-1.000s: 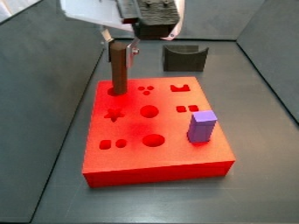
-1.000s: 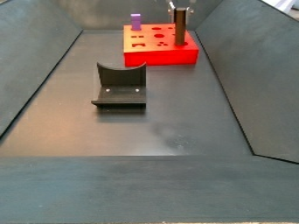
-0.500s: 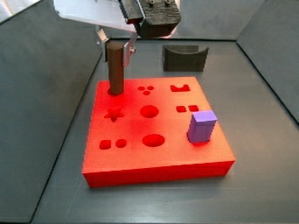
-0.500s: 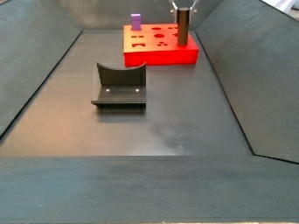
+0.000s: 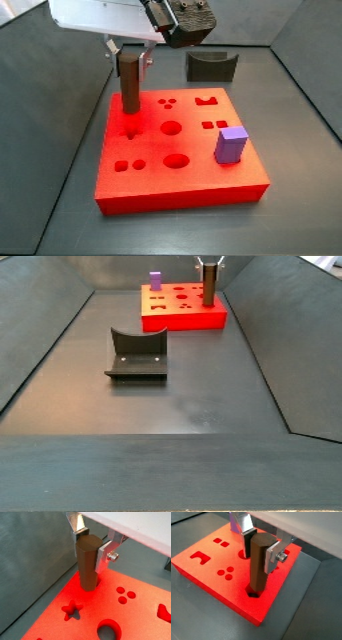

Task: Pick up the hexagon object. Move up. Place the hexagon object on the fixture. Regrasp the hexagon object. Move to above the board. Insert the hexagon object.
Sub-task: Insert the hexagon object.

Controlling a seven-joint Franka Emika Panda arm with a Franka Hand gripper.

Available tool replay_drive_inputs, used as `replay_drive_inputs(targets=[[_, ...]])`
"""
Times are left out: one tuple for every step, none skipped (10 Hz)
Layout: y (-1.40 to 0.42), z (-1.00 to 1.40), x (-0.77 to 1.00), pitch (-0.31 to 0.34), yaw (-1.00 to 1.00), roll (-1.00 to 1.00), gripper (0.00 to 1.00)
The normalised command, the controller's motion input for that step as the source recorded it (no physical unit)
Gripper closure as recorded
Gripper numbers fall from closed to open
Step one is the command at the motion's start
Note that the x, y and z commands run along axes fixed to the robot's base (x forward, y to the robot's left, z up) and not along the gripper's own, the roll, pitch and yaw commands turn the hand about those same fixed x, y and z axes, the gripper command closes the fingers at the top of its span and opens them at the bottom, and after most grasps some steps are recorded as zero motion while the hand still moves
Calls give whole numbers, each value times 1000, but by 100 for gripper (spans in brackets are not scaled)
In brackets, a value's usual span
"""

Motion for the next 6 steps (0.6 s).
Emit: replay_drive_inputs(targets=[[369,-420,189,0,-77,0,100],[426,-246,149,19,-51,0,100],[0,-43,0,0,0,0,100],[-94,-280,-231,0,14,0,100],[-237,-291,-486,-47,111,-46,100],[-123,-154,-377,-69,200,-59,100]])
